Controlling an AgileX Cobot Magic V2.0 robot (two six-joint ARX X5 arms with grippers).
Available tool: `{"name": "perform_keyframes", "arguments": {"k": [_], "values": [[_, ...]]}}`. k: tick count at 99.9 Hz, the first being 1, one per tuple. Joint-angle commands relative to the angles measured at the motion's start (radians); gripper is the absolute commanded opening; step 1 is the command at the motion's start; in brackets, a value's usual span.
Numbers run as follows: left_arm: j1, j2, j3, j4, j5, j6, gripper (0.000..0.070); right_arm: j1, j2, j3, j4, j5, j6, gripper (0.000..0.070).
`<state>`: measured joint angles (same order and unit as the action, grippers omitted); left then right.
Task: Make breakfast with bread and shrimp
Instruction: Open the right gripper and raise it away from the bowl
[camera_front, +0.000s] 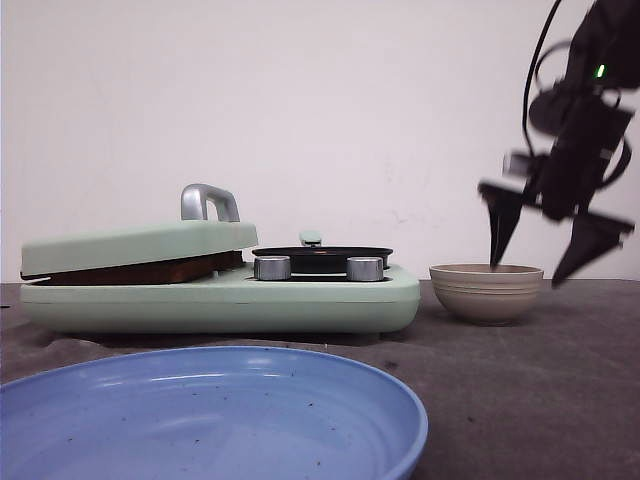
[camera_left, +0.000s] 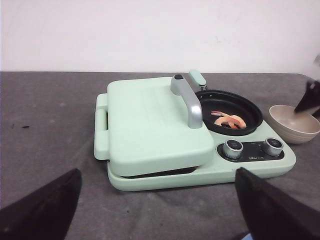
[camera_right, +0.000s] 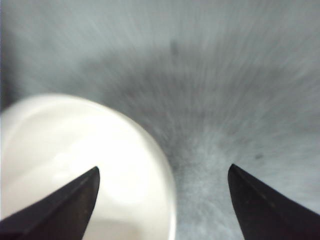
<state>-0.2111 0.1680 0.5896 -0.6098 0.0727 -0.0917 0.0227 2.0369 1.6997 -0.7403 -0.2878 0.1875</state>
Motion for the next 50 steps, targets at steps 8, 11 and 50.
{"name": "perform_keyframes", "arguments": {"k": [8, 11, 50], "values": [[0.0, -0.002, 0.002, 0.006, -0.006, 0.005, 0.0554, -0.01, -0.077, 0.024, -0.004, -0.005, -0.019, 0.0515], [0.0, -0.002, 0.002, 0.006, -0.006, 0.005, 0.0554, -0.012, -0.098, 0.024, -0.009, -0.01, -0.019, 0.0514], [0.0, -0.002, 0.002, 0.006, -0.006, 0.004, 0.0554, -0.018, -0.408, 0.024, -0.06, -0.053, -0.071, 0.0506]]}}
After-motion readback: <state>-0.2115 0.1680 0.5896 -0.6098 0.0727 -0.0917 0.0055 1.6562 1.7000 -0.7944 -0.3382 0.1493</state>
